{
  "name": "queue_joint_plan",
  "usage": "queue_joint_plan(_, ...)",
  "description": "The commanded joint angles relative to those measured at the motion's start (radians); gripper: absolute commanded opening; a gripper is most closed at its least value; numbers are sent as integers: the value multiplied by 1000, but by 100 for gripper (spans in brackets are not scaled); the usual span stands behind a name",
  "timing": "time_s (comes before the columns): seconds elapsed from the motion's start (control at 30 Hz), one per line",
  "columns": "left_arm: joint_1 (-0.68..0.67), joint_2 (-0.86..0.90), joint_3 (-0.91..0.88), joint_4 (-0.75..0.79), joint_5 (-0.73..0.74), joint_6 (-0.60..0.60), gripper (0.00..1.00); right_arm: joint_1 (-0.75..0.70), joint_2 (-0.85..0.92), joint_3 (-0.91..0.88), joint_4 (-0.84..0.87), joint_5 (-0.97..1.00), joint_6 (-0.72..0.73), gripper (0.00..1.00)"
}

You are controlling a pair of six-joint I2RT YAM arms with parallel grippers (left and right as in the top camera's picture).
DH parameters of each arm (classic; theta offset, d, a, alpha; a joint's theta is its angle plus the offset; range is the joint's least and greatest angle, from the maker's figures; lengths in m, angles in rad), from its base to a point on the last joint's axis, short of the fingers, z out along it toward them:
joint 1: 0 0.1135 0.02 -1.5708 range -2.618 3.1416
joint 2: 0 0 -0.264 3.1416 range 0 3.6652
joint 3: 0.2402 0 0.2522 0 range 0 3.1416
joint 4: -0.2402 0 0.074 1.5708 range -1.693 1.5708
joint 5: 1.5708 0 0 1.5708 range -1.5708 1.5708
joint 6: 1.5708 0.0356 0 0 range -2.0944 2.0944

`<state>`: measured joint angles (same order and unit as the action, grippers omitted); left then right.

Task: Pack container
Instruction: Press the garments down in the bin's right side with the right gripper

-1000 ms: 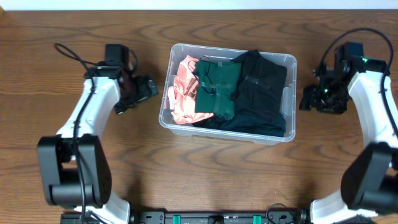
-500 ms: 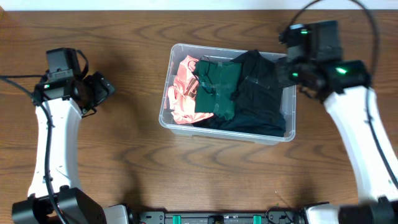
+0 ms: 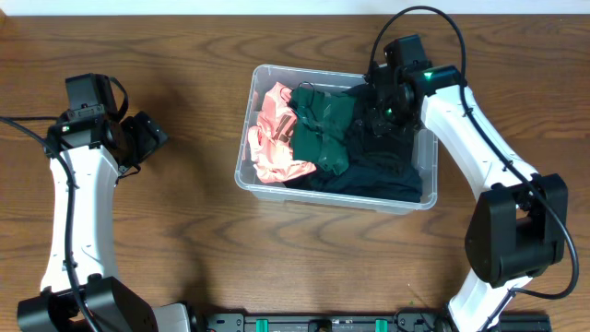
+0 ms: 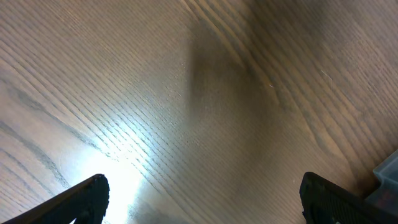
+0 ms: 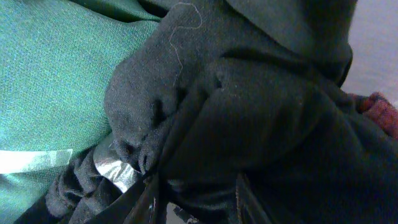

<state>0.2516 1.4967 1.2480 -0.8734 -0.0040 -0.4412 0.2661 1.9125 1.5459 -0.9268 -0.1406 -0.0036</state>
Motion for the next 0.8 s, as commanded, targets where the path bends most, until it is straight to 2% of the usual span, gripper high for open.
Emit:
queue_joint_plan(0.0,3,-2,11,-6,-7,11,98,-5,8,-22,-50,-90,8,42)
queue_joint_plan(0.27,3,-2,11,-5,-7,14,98,-80,-360,11,-83,50,6,54)
queue_joint_plan(0.33,3,-2,11,-5,-7,14,98,-90,-425,11,-109,63,6,54)
queue_joint_plan(0.4,2,-2,11,-5,-7,14,98,-97,-457,11,-131,88,7,47)
queue_joint_plan(0.5,3,-2,11,-5,-7,14,98,-111,-453,8,-136,96,7,13)
queue_joint_plan(0.57,2,-2,11,-5,-4,14,98,-113,-414,5,-131,96,6,1)
queue_joint_plan(0.77,2,-2,11,-6,-3,14,98,-112,-232,4,-81,96,6,1)
